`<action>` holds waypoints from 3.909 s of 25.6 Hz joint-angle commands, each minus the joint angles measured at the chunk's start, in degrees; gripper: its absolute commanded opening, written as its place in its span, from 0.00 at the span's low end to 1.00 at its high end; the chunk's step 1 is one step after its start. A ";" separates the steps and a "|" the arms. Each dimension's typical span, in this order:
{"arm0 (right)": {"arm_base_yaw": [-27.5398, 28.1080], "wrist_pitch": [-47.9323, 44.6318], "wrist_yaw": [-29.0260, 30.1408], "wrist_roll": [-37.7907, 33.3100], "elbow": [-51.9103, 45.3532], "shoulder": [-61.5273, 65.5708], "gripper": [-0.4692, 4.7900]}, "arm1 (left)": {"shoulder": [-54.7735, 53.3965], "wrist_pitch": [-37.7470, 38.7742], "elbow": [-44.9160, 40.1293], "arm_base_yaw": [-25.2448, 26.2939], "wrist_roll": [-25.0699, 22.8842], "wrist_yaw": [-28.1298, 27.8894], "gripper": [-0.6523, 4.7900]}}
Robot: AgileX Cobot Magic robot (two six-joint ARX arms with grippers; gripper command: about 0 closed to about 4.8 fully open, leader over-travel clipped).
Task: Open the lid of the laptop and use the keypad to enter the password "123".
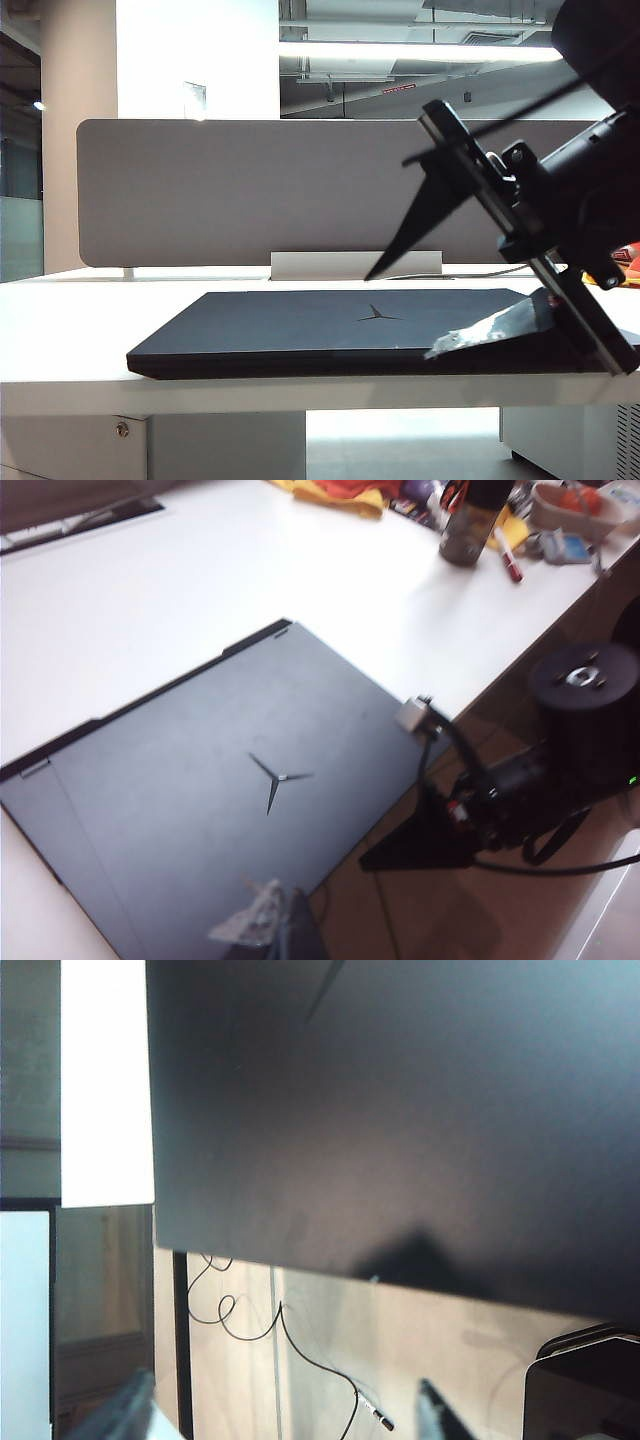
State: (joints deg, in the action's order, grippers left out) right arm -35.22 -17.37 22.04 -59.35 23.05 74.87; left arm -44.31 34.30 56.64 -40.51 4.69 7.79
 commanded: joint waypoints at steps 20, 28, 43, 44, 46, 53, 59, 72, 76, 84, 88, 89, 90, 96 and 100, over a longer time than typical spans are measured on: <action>-0.11 -18.14 -3.54 -3.65 0.37 10.62 0.44 | 0.17 4.07 1.11 -0.04 -0.20 -0.24 0.11; -0.13 -23.96 -2.82 -3.13 0.37 10.54 0.17 | 0.17 6.99 1.09 -0.07 -0.22 -0.33 0.11; 0.76 -20.87 -4.33 4.11 2.12 3.65 0.07 | 0.17 9.01 0.98 -0.07 -0.24 -1.38 0.11; 0.76 -20.35 -4.39 4.66 2.89 3.28 0.07 | 0.17 9.60 0.96 -0.07 -0.28 -1.38 0.11; 0.76 -17.05 -4.35 7.61 5.60 2.49 0.07 | 0.15 10.40 0.96 -0.07 -0.55 -1.38 0.11; 2.38 -5.33 -4.55 15.13 16.13 1.38 0.07 | 0.13 11.41 0.96 -0.07 -1.31 -1.55 0.11; 6.43 0.22 -3.63 17.62 20.94 0.81 0.07 | 0.04 11.50 0.96 -0.07 -1.31 -1.57 0.11; -1.49 14.80 6.47 19.71 21.27 -5.66 0.07 | -0.15 11.45 0.68 -0.07 -1.60 -1.55 0.11; -4.59 24.72 -2.82 28.48 20.61 -5.57 0.07 | -1.51 8.50 -3.32 -0.04 -1.27 -1.60 0.11; -0.59 27.87 -11.89 34.86 18.97 -5.46 0.07 | -14.12 -7.06 -7.67 0.02 -1.22 -1.55 0.11; 5.09 29.59 -11.96 37.18 18.97 -5.44 0.07 | -22.23 -10.99 -7.67 0.09 -0.55 -1.57 0.11; 6.12 29.59 -11.91 37.83 18.97 -5.44 0.07 | -23.37 -11.47 -7.67 0.09 0.07 -1.60 0.11; 6.82 29.59 -12.00 38.47 18.97 -5.44 0.07 | -24.33 -12.17 -7.65 0.09 0.72 -1.57 0.11; 7.74 29.11 -13.07 39.50 18.99 -2.58 0.07 | -17.53 -13.05 -4.96 0.09 1.40 -1.62 0.11; 7.76 26.34 -13.49 39.50 18.99 -1.77 0.07 | -6.64 -3.67 -0.66 0.04 3.48 0.44 0.11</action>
State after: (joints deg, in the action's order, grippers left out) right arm -27.40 11.55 8.93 -20.03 41.85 73.30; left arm -52.86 26.85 55.22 -40.47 7.14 7.70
